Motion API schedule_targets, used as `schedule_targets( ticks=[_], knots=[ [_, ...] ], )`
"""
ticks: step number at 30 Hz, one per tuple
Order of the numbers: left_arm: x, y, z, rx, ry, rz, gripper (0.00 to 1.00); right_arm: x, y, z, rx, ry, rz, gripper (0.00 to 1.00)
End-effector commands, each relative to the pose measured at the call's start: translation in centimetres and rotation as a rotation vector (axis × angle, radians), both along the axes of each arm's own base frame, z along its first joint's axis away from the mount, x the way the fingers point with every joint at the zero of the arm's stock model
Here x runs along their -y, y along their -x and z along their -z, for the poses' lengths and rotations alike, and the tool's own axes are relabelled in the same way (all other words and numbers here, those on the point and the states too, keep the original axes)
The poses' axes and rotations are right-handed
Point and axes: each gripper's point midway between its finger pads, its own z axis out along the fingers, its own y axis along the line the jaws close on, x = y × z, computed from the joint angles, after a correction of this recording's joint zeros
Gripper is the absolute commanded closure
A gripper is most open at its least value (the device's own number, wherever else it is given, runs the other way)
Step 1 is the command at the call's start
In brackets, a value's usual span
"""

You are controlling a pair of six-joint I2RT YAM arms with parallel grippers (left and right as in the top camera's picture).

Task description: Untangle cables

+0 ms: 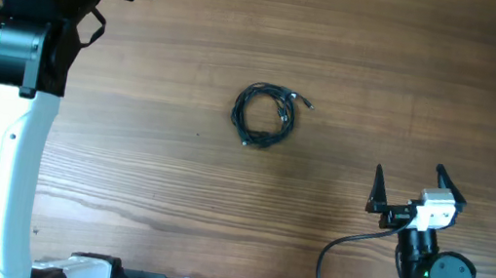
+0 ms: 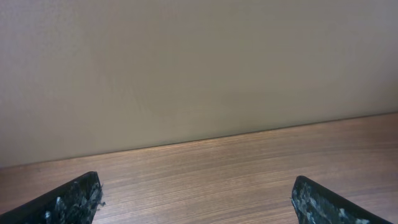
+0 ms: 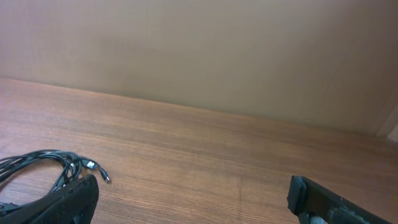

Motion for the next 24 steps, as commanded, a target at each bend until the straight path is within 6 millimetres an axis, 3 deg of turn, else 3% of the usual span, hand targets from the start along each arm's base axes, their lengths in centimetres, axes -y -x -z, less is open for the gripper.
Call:
schedule_targets(
  ticks=[1,7,13,18,24],
  knots=[
    [0.0,0.7,-0.9,0.010,-0.014,0.019,0.00,-0.5,0.1,-0.2,0.011,-0.008,-0.030,0.00],
    [0.2,1.0,-0.3,-0.016,-0.008,0.027,0.00,-1.3,0.2,-0.4,0.007,-0.070,-0.077,0.00],
    [2.1,0.9,0.5,-0.046,0.037,0.133,0.00,-2.5,0.6,-1.2,0.009,-0.214,-0.156,0.00],
    [2.5,-0.2,2.2,-0.099,0.091,0.133,0.00,-3.4,1.0,-3.3,0.051,-0.360,-0.225,0.00],
    [2.7,-0.4,2.7,-0.111,0.095,0.142,0.00,-2.9,1.9,-7.3,0.117,-0.349,-0.201,0.00]
  ],
)
